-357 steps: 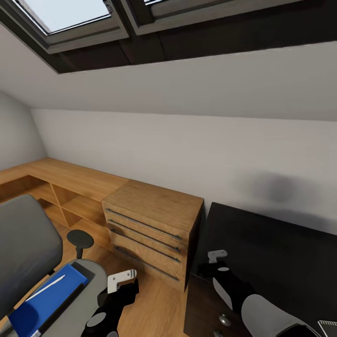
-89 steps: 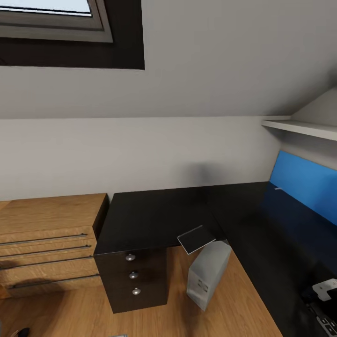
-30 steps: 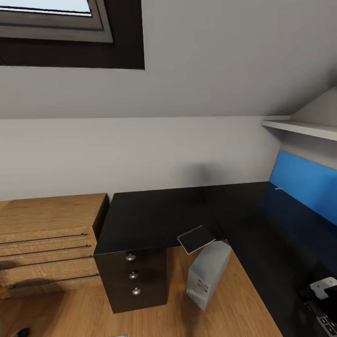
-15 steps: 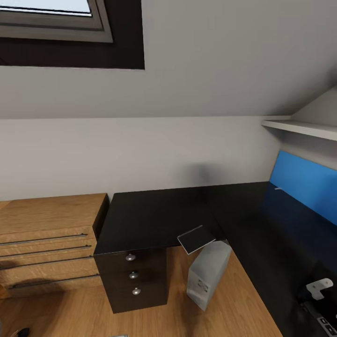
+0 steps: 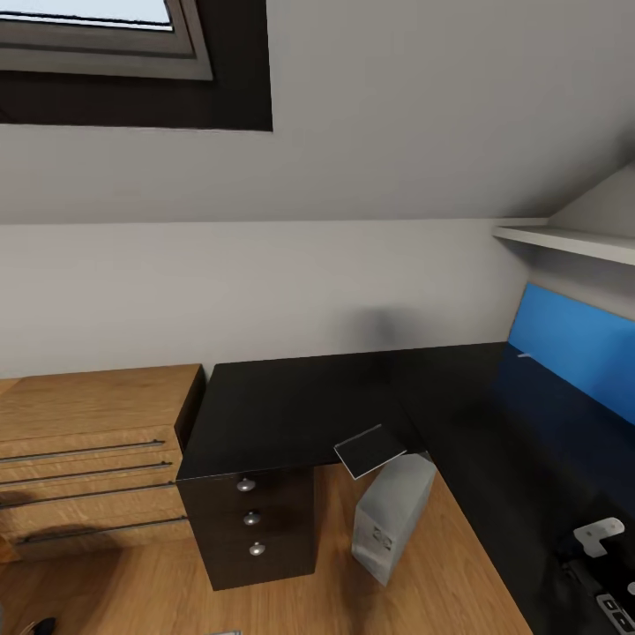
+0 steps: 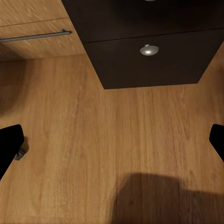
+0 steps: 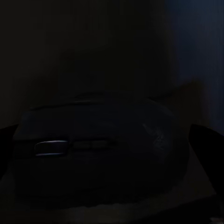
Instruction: In the bedroom, organize the workspace by keeping the computer under the desk, ensuring the monitor is on the desk, placing the keyboard on the desk next to the monitor, placing the mouse on the desk next to the keyboard, moving the folder from the swivel chair onto the desk next to the mouse, stacking the notebook on top of the folder with the pen on top of the notebook, and positioning the swivel chair next to the desk.
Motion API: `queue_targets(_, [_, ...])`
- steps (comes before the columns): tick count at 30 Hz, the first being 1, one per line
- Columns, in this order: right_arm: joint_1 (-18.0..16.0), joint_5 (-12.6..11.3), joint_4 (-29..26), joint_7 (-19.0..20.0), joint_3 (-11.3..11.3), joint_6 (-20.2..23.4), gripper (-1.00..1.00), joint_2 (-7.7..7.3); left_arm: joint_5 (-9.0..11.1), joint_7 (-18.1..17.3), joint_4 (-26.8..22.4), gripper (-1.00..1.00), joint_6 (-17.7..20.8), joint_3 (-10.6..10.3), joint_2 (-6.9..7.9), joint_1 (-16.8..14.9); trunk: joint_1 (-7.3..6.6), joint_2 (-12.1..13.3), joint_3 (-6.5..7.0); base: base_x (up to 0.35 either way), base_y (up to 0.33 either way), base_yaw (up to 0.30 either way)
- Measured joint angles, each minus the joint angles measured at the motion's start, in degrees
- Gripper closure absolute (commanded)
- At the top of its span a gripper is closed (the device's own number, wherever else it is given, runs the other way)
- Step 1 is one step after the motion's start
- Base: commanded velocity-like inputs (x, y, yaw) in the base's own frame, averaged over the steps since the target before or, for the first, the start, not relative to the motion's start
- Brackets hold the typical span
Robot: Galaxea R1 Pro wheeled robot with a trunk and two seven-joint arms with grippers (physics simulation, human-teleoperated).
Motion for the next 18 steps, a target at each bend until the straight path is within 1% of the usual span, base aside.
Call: queue_targets(18, [0.0, 0.1, 0.0, 0.0, -0.2, 0.1, 1.00, 0.01, 0.0, 0.0, 0.0, -1.00, 0.0, 0.0, 0.00, 0.0, 0.00, 0.0, 0.00, 0.000, 0.000, 0.000])
